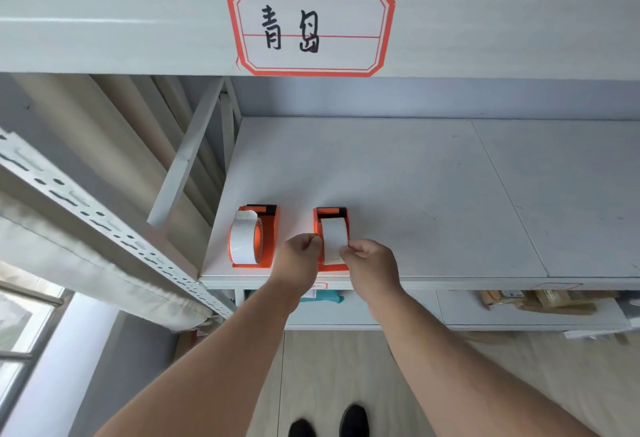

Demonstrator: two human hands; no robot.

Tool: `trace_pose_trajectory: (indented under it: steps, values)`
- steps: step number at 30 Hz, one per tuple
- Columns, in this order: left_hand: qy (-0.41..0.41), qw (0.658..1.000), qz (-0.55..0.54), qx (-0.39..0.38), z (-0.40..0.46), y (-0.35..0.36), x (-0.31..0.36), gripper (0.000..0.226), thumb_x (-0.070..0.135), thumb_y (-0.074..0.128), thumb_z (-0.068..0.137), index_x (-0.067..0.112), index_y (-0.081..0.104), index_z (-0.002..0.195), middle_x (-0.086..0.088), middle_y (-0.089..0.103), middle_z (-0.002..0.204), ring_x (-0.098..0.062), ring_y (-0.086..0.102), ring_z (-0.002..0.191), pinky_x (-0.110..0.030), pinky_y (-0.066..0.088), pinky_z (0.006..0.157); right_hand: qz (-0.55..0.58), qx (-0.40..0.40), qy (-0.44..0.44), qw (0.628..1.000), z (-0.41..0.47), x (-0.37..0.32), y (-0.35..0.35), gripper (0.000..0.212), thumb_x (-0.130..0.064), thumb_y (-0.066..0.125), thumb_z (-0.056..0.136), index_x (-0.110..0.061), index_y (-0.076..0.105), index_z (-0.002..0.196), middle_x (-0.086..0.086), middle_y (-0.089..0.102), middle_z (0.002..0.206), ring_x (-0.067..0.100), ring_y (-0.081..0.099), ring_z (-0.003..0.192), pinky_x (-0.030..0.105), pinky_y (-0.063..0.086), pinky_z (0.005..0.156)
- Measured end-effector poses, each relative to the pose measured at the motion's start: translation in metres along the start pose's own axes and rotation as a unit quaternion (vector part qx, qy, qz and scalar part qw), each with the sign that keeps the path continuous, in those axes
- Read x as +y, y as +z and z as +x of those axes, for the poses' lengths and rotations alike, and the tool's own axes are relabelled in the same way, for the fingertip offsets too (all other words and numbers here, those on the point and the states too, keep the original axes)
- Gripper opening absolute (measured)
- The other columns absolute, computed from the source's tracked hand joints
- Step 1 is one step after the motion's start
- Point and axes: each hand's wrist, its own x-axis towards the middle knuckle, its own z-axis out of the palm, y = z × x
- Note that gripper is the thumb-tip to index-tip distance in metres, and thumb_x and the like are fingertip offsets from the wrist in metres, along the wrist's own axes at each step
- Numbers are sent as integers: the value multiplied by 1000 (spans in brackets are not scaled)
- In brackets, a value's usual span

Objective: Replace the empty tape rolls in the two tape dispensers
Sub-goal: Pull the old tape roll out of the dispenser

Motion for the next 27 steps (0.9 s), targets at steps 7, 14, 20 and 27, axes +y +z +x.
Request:
trace_pose_trajectory:
  steps: [7,14,20,27]
  values:
    - [29,1000,3,1,-3,-6,7,40,36,45,111,20,71,84,-24,74,96,-23,61,83,-33,48,75,16,21,-12,1000,-3,-6,-22,19,-25,64,102,-16,73,115,-2,76,108,7,69,88,19,47,64]
    - [55,998,3,-4,-9,-10,14,37,35,45,112,27,67,84,-22,75,102,-24,62,87,-32,49,76,67,42,-15,997,-6,-8,-35,17,-27,66,99,-17,74,111,-1,77,106,22,73,99,39,60,91]
    - [48,999,21,2,-4,-5,5,32,34,43,113,29,66,90,-3,74,96,-20,64,83,-25,51,70,89,33,-7,995,-6,0,-40,5,-28,66,99,-28,71,97,-5,75,102,23,73,100,40,60,93]
    - [42,999,34,3,3,-3,-12,38,27,44,113,6,74,104,-6,56,72,-19,42,63,-30,39,62,86,19,5,996,-11,8,-40,7,-24,67,99,-27,71,94,-4,75,101,19,72,103,43,59,101]
